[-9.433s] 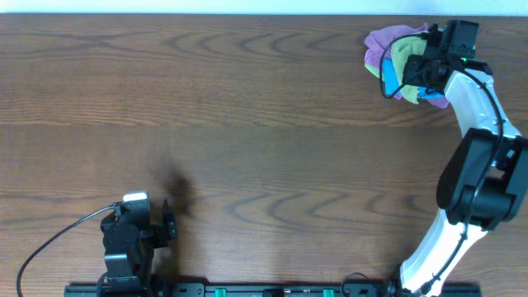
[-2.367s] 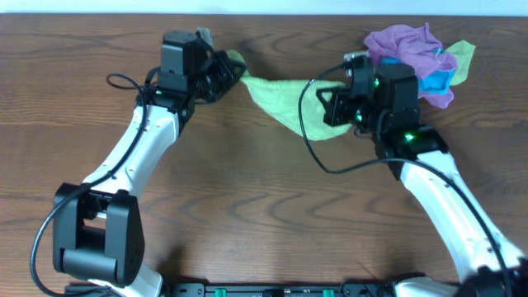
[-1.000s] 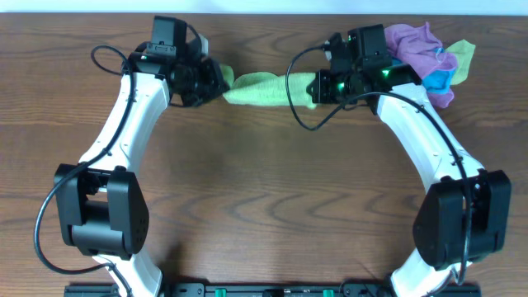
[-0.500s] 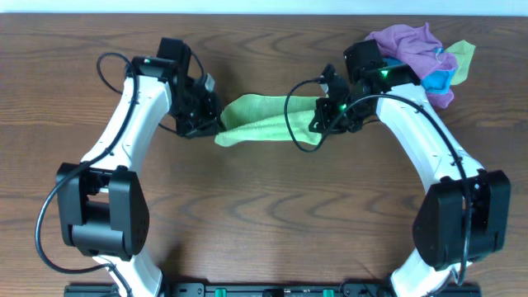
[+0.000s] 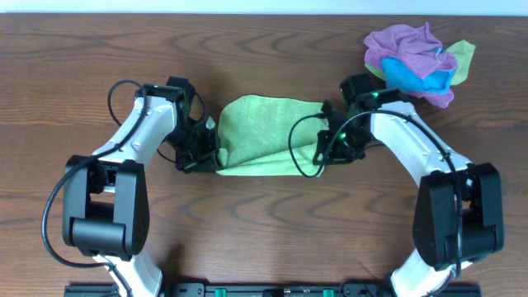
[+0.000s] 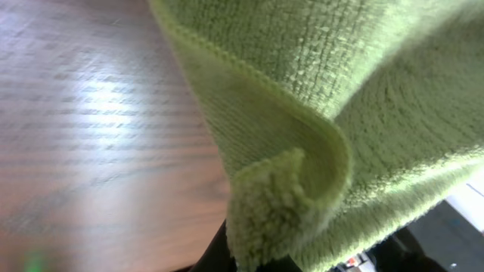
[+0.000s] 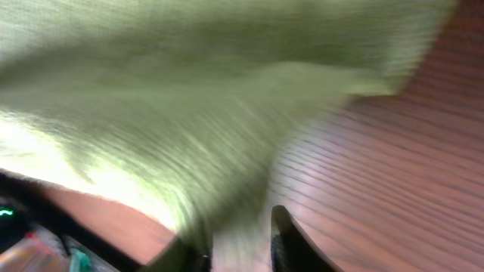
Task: Fold the cloth
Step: 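Lift the towel with both grippers and lay it flat toward the near side, then pull the towel corners apart with both grippers to spread it flat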
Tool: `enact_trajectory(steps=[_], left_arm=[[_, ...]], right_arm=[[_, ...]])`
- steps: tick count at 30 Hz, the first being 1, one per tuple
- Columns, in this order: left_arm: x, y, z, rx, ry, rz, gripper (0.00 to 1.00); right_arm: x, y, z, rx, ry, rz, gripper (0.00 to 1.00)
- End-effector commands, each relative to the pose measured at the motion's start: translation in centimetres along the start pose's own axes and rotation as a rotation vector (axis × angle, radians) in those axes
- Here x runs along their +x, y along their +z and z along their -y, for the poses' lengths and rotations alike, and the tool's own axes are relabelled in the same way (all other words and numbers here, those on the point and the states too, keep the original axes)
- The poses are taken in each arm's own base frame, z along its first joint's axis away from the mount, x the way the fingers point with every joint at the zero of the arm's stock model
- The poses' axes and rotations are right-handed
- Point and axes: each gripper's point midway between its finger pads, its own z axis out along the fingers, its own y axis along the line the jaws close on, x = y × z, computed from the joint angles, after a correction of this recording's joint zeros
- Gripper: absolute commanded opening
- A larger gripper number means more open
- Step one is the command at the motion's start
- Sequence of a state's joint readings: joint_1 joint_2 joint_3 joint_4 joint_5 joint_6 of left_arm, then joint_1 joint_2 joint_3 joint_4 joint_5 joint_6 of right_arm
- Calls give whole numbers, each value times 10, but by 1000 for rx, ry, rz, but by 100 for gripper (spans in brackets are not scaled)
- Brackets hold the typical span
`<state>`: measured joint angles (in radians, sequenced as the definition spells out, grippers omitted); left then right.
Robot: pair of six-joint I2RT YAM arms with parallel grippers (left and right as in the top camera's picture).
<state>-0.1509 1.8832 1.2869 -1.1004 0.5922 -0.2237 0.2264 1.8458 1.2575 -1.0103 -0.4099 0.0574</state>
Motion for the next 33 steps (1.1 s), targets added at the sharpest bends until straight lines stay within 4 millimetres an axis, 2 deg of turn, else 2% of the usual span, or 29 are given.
enact_trajectory(steps=[1,3,8,13,20,26,30,33], left_arm=[[5,-5,-11,-42,24,-1,6],[8,-5,-12,-48,19,-10,11],[10,-9,-10,-43,27,-1,24],[19,-19,-7,-41,33,8,27],[35,-36,-11,-96,54,37,27],[34,-47,-19,-132,50,86,27],[27,-53,-25,-116,13,114,26],[18,-55,-23,-84,-11,145,26]], right_arm=[[5,0,21,82,19,-9,44],[5,-1,20,81,18,-6,72],[3,-13,15,79,2,37,82],[2,-25,-8,-22,-21,70,84],[7,-20,-23,-83,-40,56,84],[10,8,-30,-201,-6,81,82],[8,27,-32,-276,33,126,77],[6,32,-35,-309,50,148,71]])
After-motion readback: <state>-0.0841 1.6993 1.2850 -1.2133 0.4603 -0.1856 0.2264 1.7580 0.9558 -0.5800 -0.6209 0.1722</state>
